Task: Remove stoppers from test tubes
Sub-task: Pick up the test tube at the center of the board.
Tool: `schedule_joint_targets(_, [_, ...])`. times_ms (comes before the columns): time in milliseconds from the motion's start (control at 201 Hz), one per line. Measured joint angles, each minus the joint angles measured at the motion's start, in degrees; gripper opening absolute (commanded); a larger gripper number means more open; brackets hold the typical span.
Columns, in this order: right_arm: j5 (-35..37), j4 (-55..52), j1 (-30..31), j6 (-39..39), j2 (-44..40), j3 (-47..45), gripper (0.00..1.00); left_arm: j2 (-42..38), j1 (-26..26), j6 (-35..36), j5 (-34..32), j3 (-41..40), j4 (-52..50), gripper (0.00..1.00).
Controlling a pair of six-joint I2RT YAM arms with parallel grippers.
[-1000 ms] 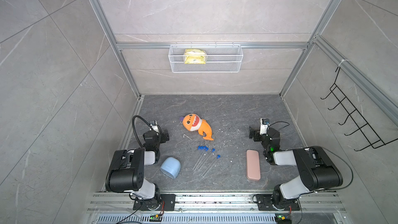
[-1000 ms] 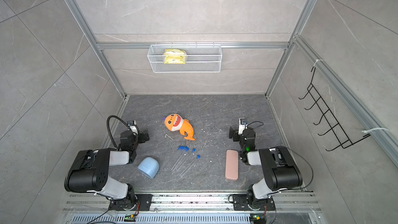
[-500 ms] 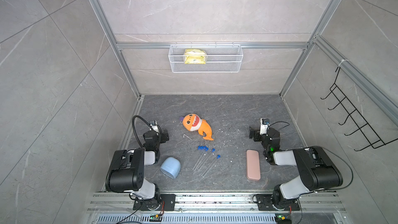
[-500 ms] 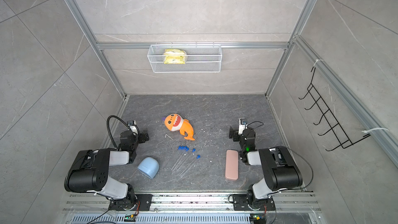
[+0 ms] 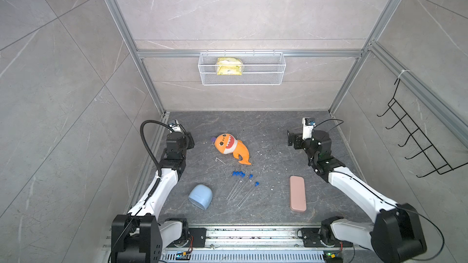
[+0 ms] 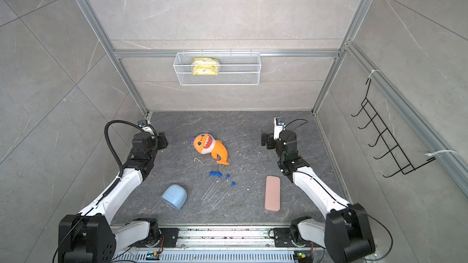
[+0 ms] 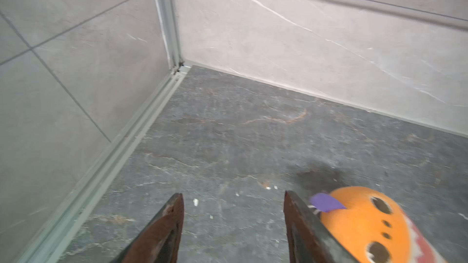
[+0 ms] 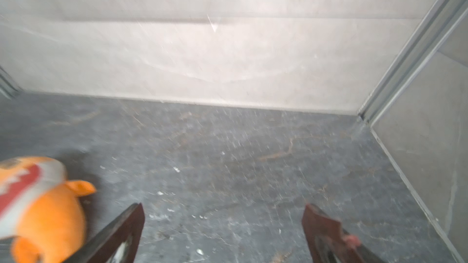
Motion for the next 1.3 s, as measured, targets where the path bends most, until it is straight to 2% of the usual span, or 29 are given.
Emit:
schedule_joint_targets(169, [0.1,-15.1,4.0,8.7,-0.8,9.4,0.99,0.0,-12.4,-1.3,-3.1,3.6,-15.0,0.62])
schedule_joint_targets(319, [-0.5,-24.0,9.8,14.3,-0.9,9.6,0.94,-1.1,-22.3,-3.1,-3.3,4.7,-24.2,0.59])
schedule_joint_targets(478, [1.7,-29.6,17.3,18.6,-3.1,8.2,0.94,-1.5,-35.3,-6.3,-4.0,4.8,-29.6,0.55])
schedule_joint_targets(597, [5.3,-32.4,19.8,21.0,-4.8,8.1,0.93,3.8,-44.5,-9.6,-3.9,7.1,-31.6,0.5])
schedule_joint_targets(717, [8.5,-34.0,19.9,22.5,-6.8,7.5,0.92,11.6,-49.7,-11.6,-3.9,10.5,-32.0,0.46])
schedule_joint_targets(737, [8.8,-34.4,19.9,22.6,-7.0,7.5,0.89,12.7,-50.4,-11.9,-4.0,11.0,-32.1,0.45])
schedule_joint_targets(767, [8.9,-35.1,19.9,22.8,-7.4,7.5,0.79,14.4,-51.3,-12.3,-3.9,11.6,-32.1,0.45])
schedule_joint_targets(801, [9.0,-35.7,19.9,22.8,-7.6,7.5,0.52,16.2,-52.3,-12.7,-3.9,12.2,-32.2,0.44])
schedule_joint_targets(811, [9.0,-35.9,19.9,23.0,-7.7,7.5,0.4,16.7,-52.6,-12.7,-3.8,12.3,-32.2,0.44])
schedule_joint_targets(831, [9.0,-36.2,19.9,22.5,-7.7,7.5,0.3,17.4,-53.0,-13.0,-3.7,12.5,-32.2,0.44])
schedule_joint_targets(906, [9.0,-37.0,19.9,22.8,-7.8,7.5,0.09,19.2,-54.1,-13.7,-3.3,12.7,-32.1,0.44])
schedule_joint_targets(946, [9.0,-37.5,19.9,22.8,-7.8,7.5,0.04,19.7,-54.3,-14.1,-3.0,12.7,-32.1,0.44])
schedule_joint_targets(976, [9.0,-37.9,19.9,22.8,-7.8,7.5,0.08,19.7,-54.4,-14.4,-2.6,12.7,-32.0,0.44])
schedule_joint_targets(996, [9.0,-38.2,19.9,23.1,-7.8,7.5,0.18,19.7,-54.4,-14.7,-2.3,12.7,-31.9,0.44])
schedule_joint_targets(1040, [9.0,-38.8,19.9,22.8,-7.8,7.5,0.46,19.7,-54.4,-15.1,-1.9,12.7,-31.5,0.44])
schedule_joint_targets(1065, [8.7,-39.0,19.9,23.1,-7.8,7.5,0.51,19.7,-54.4,-15.3,-1.7,12.7,-31.2,0.45])
schedule_joint_targets(1225, [6.3,-39.6,19.5,22.3,-8.0,7.5,0.7,19.7,-54.6,-16.7,0.6,12.2,-29.7,0.44])
schedule_joint_targets(1299, [4.5,-39.5,18.8,21.8,-8.0,7.5,0.73,19.7,-54.9,-17.4,1.3,11.5,-29.3,0.42])
